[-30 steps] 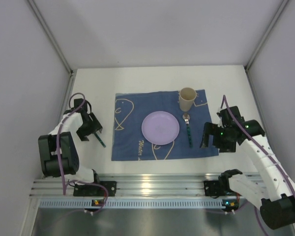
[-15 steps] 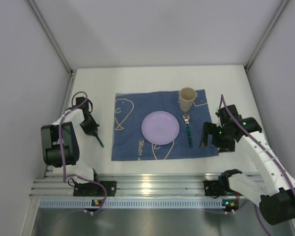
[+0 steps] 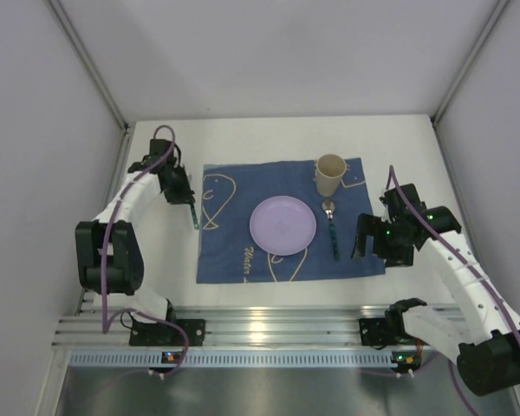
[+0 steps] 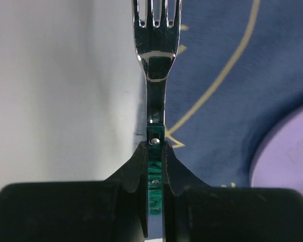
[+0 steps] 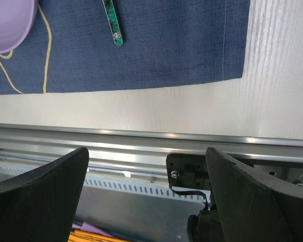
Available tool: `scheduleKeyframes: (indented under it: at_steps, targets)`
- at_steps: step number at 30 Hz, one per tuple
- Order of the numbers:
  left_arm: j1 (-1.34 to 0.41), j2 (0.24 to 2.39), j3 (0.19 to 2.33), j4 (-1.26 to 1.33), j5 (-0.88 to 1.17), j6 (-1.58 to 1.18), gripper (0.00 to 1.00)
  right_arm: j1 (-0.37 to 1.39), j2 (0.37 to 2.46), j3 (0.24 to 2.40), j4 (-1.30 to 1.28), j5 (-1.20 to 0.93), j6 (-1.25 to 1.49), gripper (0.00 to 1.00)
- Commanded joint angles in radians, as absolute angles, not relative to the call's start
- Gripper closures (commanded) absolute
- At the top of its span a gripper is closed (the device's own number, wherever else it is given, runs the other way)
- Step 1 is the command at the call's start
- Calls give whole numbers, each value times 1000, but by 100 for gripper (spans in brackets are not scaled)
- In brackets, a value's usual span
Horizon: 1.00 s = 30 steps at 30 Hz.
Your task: Set the dinner table for one person
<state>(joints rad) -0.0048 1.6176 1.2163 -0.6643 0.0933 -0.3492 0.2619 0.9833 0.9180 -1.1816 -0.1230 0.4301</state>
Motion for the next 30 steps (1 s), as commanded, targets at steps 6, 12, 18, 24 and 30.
scheduleKeyframes:
  at_steps: [6, 12, 18, 24, 30]
  targets:
    - [-314, 1643, 1151, -624, 153, -363, 100, 273, 933, 931, -1141, -135, 437, 0]
    - [-362, 1695, 1111, -574, 89, -428, 100, 273, 893, 928, -1169, -135, 440, 0]
    - [-364, 1709, 1127, -583, 45, -451, 100, 272, 841, 917, -1200, -129, 456, 0]
    - [-367, 1669, 1115, -595, 22, -476, 40, 272, 790, 899, -1226, -124, 471, 0]
    - [-376, 1543, 1141, -664, -35, -508, 2, 272, 692, 955, -1145, -345, 447, 0]
